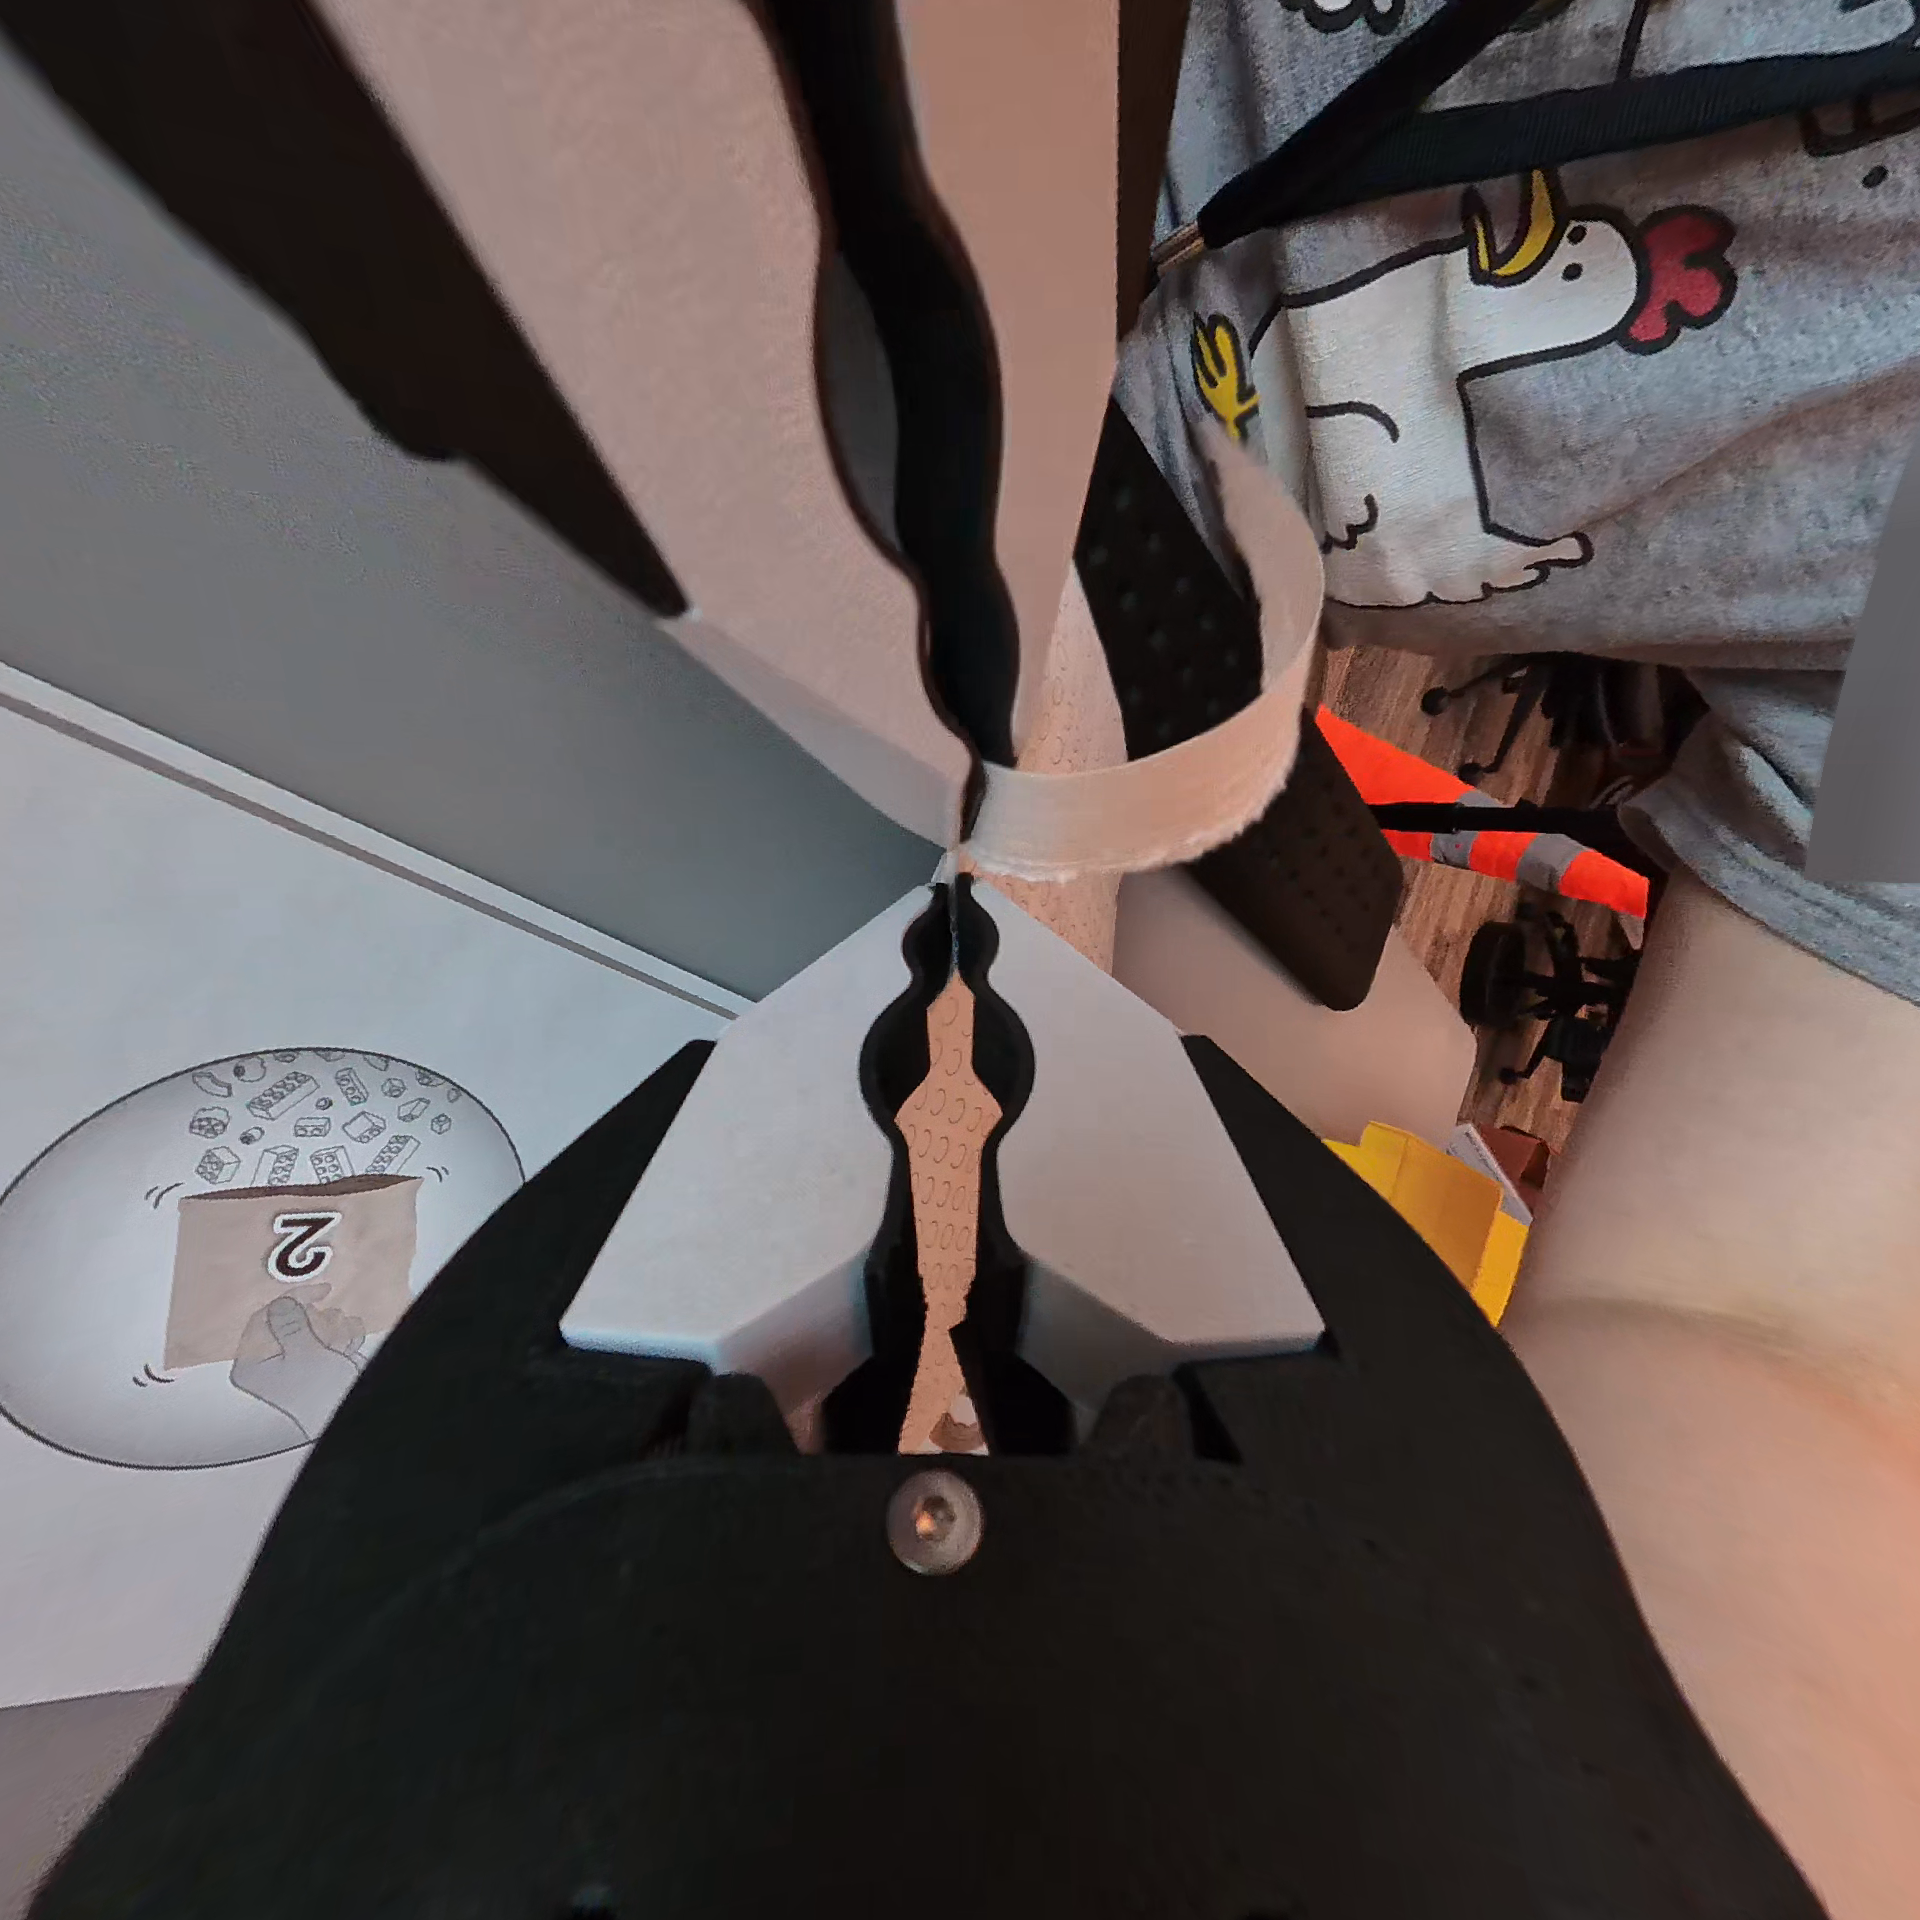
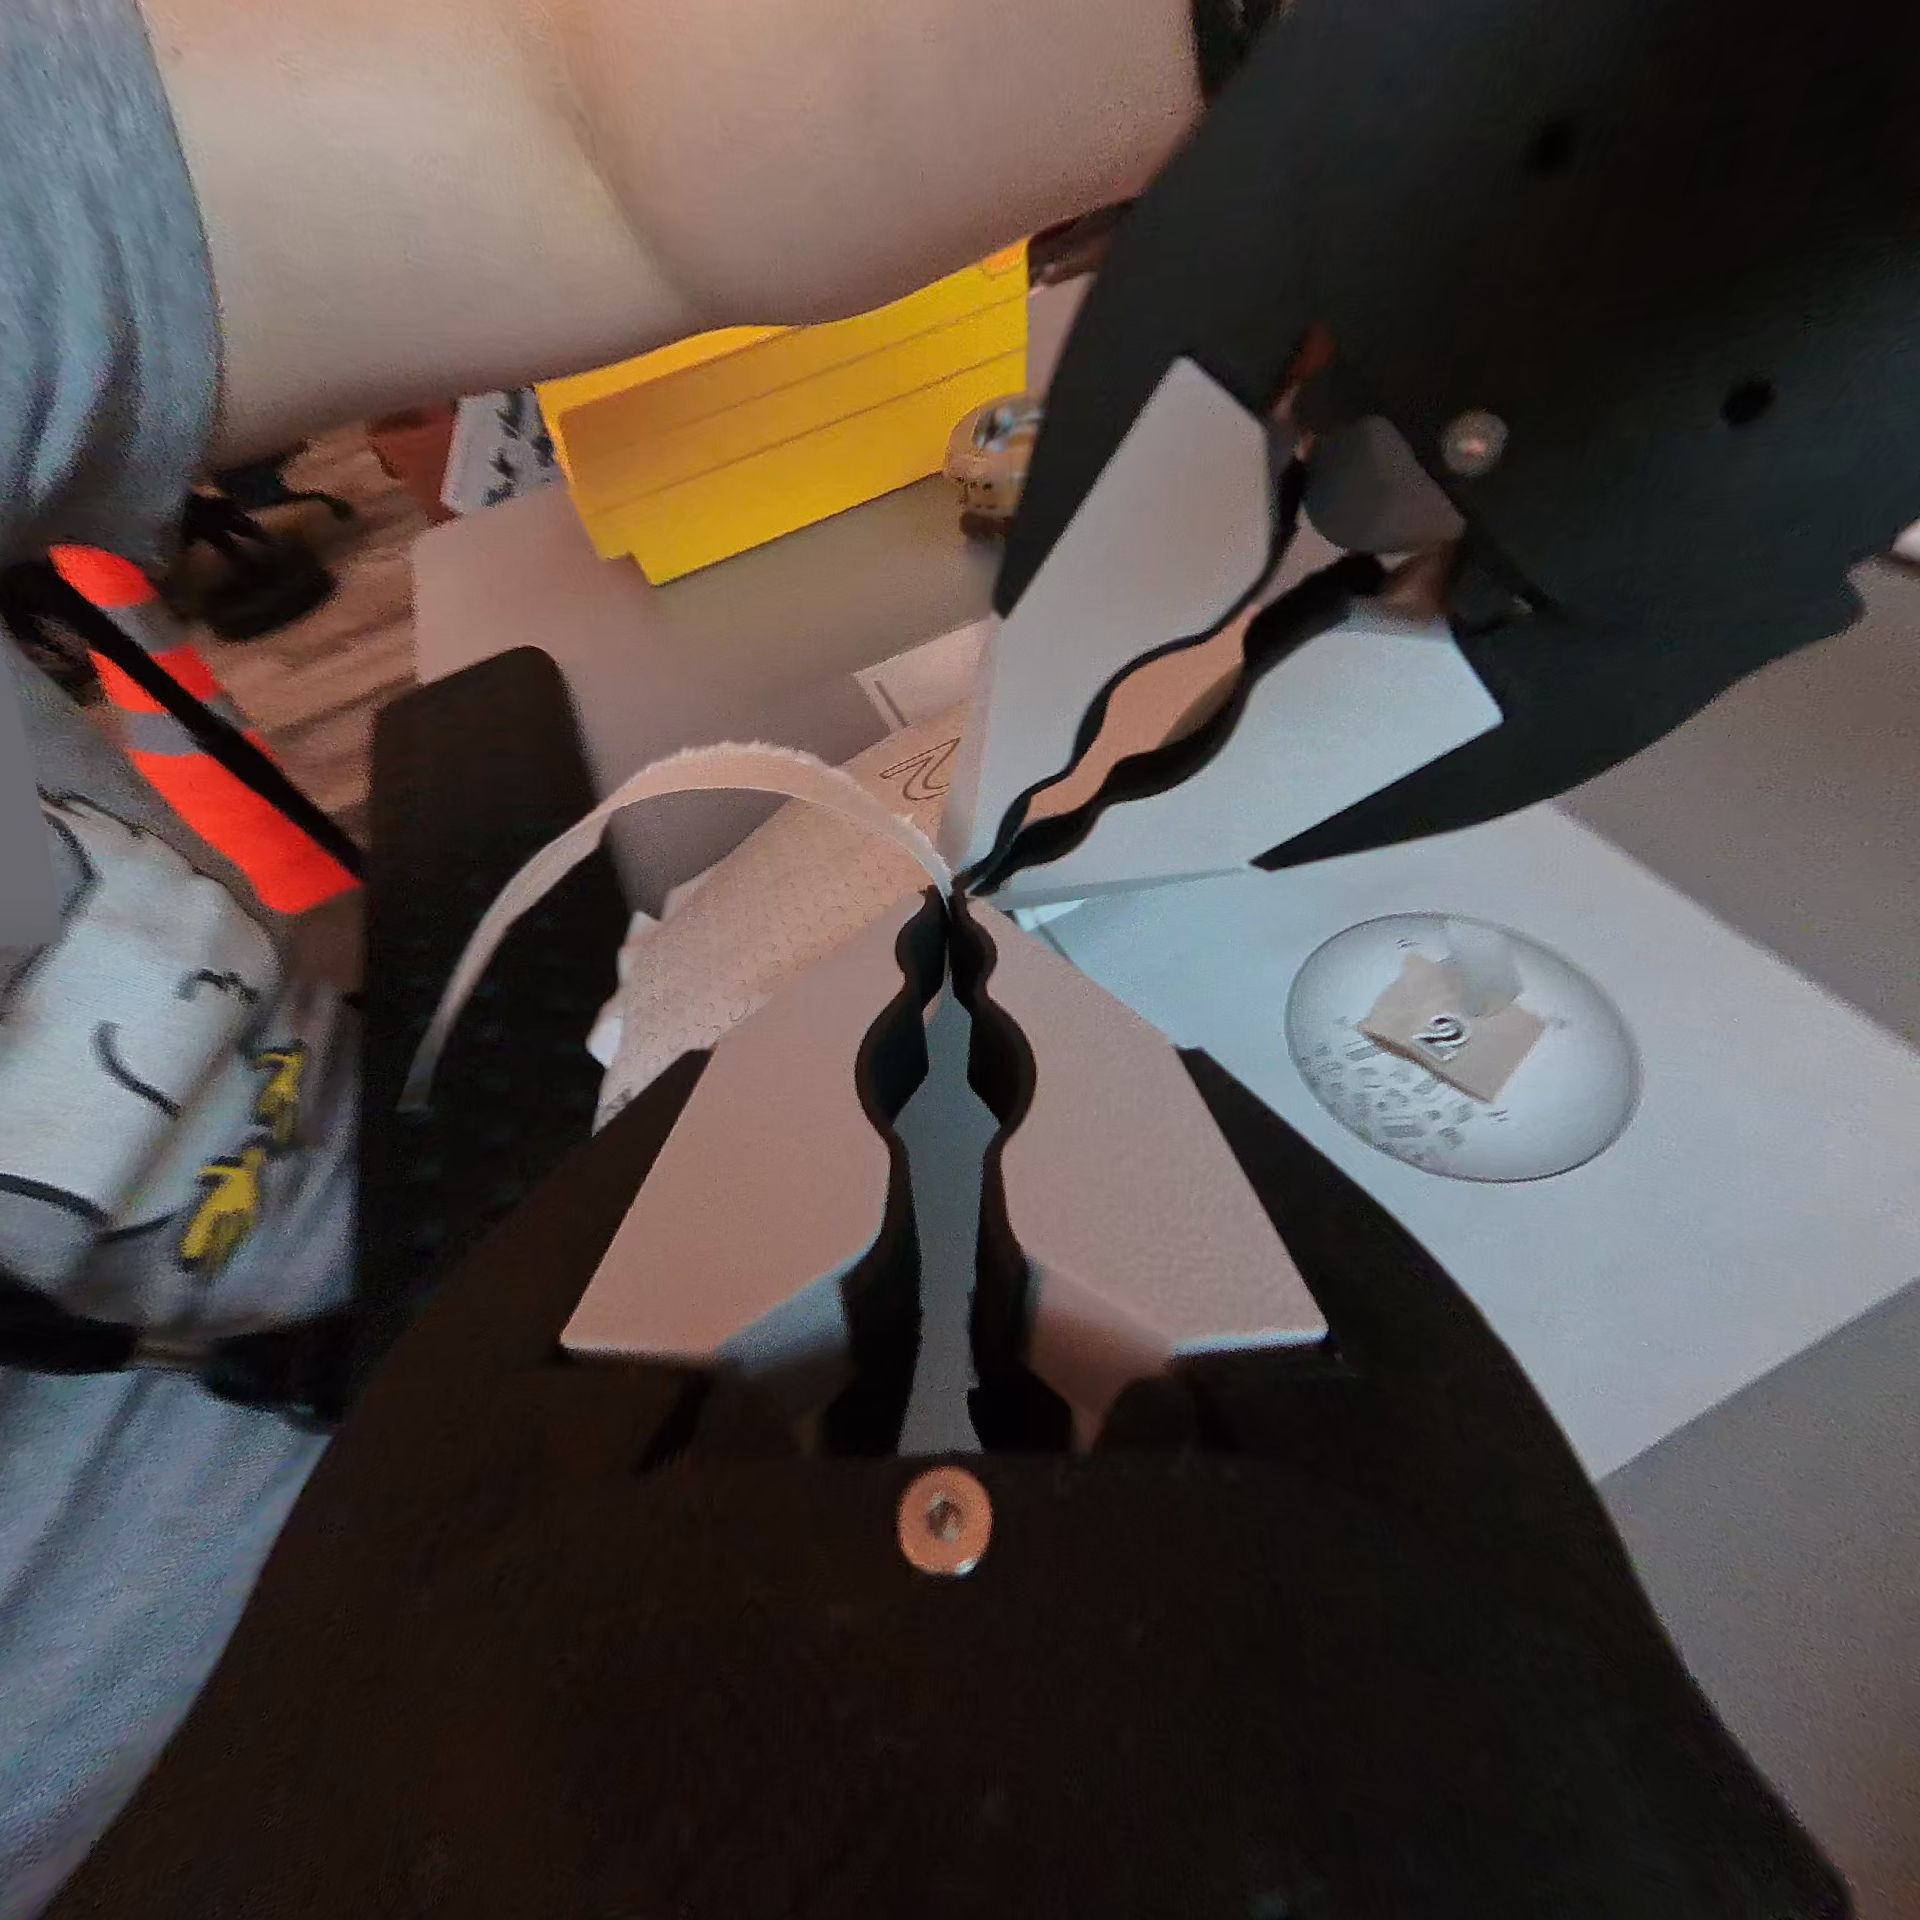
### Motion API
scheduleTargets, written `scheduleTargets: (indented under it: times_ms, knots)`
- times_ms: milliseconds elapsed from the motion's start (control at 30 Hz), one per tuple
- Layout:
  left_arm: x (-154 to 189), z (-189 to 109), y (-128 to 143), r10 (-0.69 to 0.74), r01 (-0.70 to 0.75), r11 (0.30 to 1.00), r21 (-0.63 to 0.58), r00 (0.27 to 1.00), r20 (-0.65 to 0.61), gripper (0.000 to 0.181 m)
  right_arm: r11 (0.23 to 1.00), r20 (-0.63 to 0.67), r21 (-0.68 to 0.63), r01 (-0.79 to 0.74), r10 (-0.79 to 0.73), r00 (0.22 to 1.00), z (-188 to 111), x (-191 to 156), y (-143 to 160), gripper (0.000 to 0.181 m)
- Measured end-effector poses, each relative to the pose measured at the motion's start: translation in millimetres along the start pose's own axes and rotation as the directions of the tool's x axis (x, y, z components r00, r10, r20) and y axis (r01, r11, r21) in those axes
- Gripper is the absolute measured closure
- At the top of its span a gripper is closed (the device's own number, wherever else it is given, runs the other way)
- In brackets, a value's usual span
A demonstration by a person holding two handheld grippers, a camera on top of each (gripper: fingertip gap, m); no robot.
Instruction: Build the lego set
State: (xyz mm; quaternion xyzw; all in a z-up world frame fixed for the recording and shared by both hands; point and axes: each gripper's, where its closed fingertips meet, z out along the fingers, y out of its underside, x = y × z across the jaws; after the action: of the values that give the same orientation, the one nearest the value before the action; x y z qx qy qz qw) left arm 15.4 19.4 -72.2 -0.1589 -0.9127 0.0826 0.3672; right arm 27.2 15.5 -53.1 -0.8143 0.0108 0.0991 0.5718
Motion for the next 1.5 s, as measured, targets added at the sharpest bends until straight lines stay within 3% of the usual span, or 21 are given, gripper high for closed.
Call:
scheduleTargets:
  times_ms: [33,233,433,533,600,967,1200,1500]
  knots:
    - [-0.3,0.1,-0.6,-0.001,0.001,1.000,0.008,1.000,-0.005,0.181,0.999,-0.020,0.018,0.048,-0.048,0.999,-0.7,-1.3,-0.1,0.181]
    - [7.0,2.9,-4.8,0.025,-0.024,0.999,0.029,0.999,-0.037,0.181,0.943,-0.129,0.136,0.303,-0.287,0.949,-3.1,-13.0,-3.7,0.181]
    - [11.4,8.2,-11.4,0.052,-0.048,0.997,0.060,0.996,-0.068,0.181,0.935,-0.105,0.224,0.273,-0.256,0.961,-7.1,-21.2,-3.0,0.181]
    - [10.3,8.0,-13.4,0.061,-0.057,0.996,0.066,0.996,-0.058,0.181,0.951,-0.006,0.266,0.159,-0.164,0.987,-8.7,-20.8,-3.3,0.181]
    - [14.9,9.7,-19.6,0.096,-0.092,0.993,0.073,0.994,-0.057,0.177,0.943,0.023,0.281,0.178,-0.192,0.981,-9.1,-25.1,-5.4,0.181]
    - [16.5,22.2,-20.7,0.101,-0.098,0.995,0.026,0.983,-0.151,0.178,0.935,0.047,0.240,0.260,-0.279,0.959,-6.9,-33.7,4.5,0.181]
    - [19.8,21.6,-23.4,0.161,-0.164,0.986,-0.009,0.978,-0.129,0.181,0.937,0.107,0.260,0.232,-0.267,0.958,-8.9,-39.0,1.5,0.180]
    - [16.7,20.7,-22.6,0.071,-0.076,0.997,-0.026,0.984,-0.164,0.181,0.910,0.007,0.113,0.399,-0.402,0.916,-4.4,-42.0,6.0,0.167]
